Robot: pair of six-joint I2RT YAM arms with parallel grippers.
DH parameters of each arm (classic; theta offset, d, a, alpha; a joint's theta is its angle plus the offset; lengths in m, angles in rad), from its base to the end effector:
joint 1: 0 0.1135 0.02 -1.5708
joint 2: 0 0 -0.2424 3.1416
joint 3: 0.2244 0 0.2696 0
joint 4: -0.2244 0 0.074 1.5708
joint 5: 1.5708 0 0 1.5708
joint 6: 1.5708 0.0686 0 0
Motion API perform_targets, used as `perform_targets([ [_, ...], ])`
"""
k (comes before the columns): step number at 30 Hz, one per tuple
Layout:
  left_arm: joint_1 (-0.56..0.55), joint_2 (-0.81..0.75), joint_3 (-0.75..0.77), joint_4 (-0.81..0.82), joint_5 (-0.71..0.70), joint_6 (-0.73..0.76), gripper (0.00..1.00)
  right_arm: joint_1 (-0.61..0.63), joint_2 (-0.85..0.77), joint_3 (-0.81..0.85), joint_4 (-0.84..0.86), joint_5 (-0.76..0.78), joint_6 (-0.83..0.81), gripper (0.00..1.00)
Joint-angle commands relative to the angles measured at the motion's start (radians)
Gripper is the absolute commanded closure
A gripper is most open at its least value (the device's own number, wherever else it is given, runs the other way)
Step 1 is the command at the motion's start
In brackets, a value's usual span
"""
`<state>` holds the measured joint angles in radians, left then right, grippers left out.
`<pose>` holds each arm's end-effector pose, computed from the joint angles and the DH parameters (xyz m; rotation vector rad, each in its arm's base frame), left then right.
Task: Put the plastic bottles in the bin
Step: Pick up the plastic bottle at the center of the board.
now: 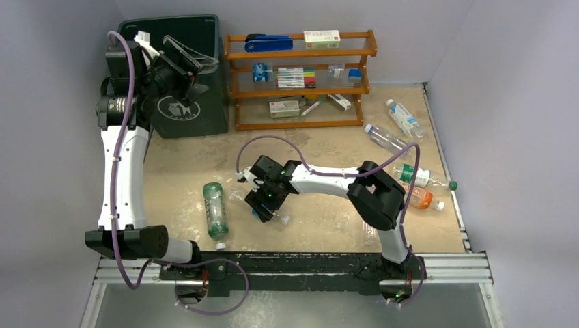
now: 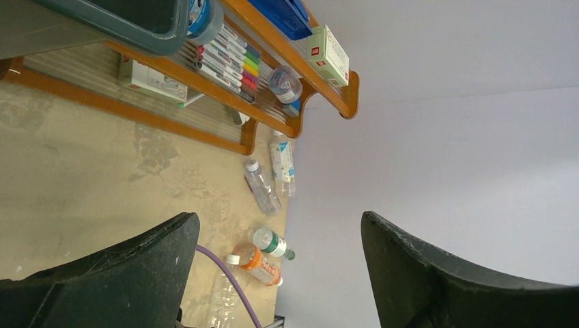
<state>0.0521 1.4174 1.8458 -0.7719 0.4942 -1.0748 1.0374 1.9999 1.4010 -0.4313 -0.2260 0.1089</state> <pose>0.3249 -0.0156 0.4716 -0.7738 1.8953 -1.1382 0.2127 0.3904 0.1145 -1.2990 2.4023 0.6704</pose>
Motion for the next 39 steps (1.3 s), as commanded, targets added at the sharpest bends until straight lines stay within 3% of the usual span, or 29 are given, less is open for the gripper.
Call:
perform_targets([
  [1, 0.002, -0.030, -0.025, 0.071, 0.026, -0.042, 0.12, 0.002, -0.061, -0.021, -0.015, -0.012, 0.039, 0.40],
  [7, 0.002, -0.056, -0.140, 0.225, 0.055, -0.161, 0.12, -0.065, -0.128, 0.041, -0.056, -0.026, 0.058, 0.49],
  [15, -0.004, -0.046, -0.170, 0.339, 0.091, -0.199, 0.12, -0.228, -0.214, 0.135, -0.129, -0.069, 0.056, 0.50],
  [20, -0.040, -0.087, -0.266, 0.577, 0.059, -0.290, 0.11, -0.256, -0.202, 0.278, -0.192, -0.078, 0.058, 0.50],
  [26, -0.135, -0.128, -0.249, 0.508, -0.129, -0.085, 0.11, -0.349, -0.151, 0.545, -0.254, -0.246, 0.147, 0.50],
  [32, -0.149, -0.183, -0.235, 0.389, -0.248, 0.096, 0.11, -0.410, -0.071, 0.810, -0.378, -0.318, 0.165, 0.50],
  [39, -0.163, -0.195, -0.218, 0.336, -0.268, 0.187, 0.12, -0.422, -0.076, 0.833, -0.358, -0.375, 0.185, 0.49],
])
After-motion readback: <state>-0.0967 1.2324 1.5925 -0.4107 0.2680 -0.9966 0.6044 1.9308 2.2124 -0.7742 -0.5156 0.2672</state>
